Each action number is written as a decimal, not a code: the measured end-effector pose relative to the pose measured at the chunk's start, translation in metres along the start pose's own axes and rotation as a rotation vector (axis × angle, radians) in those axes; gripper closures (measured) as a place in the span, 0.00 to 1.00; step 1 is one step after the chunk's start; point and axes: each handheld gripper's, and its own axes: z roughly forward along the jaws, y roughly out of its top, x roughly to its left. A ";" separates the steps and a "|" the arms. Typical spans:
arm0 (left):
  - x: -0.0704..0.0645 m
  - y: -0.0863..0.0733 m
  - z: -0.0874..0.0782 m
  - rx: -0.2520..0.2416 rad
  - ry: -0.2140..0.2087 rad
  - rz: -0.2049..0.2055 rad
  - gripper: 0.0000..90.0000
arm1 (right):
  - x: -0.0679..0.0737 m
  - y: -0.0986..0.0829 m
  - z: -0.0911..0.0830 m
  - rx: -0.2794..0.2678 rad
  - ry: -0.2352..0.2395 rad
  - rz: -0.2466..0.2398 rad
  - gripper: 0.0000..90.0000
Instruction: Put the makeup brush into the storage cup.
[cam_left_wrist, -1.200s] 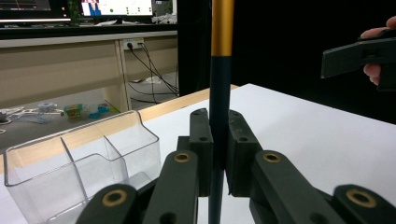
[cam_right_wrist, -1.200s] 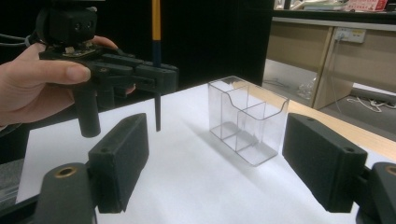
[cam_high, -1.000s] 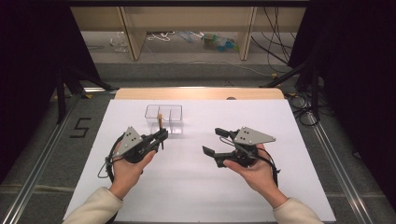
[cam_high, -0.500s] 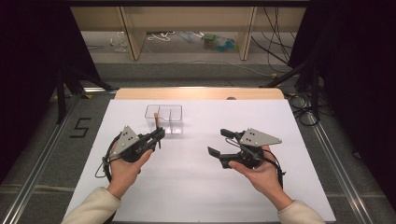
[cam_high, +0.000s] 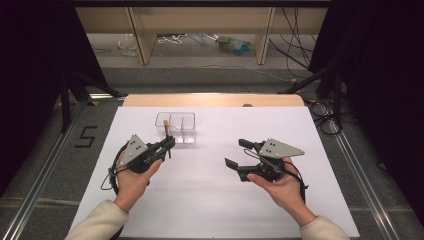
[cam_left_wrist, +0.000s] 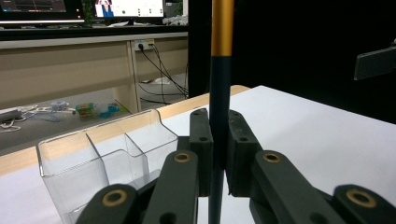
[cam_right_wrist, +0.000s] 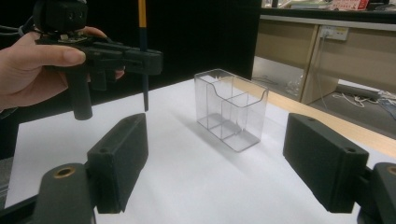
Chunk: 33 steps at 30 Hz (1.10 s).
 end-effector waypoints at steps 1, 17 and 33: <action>0.000 0.000 0.000 0.000 0.000 0.000 0.92 | 0.000 0.000 0.000 0.000 0.002 0.000 0.26; 0.004 0.000 -0.001 -0.005 0.016 -0.010 0.92 | -0.004 -0.003 -0.018 0.011 -0.005 0.023 0.25; 0.007 0.000 -0.002 -0.010 0.025 -0.017 0.92 | -0.006 -0.010 -0.031 0.007 -0.037 0.022 0.25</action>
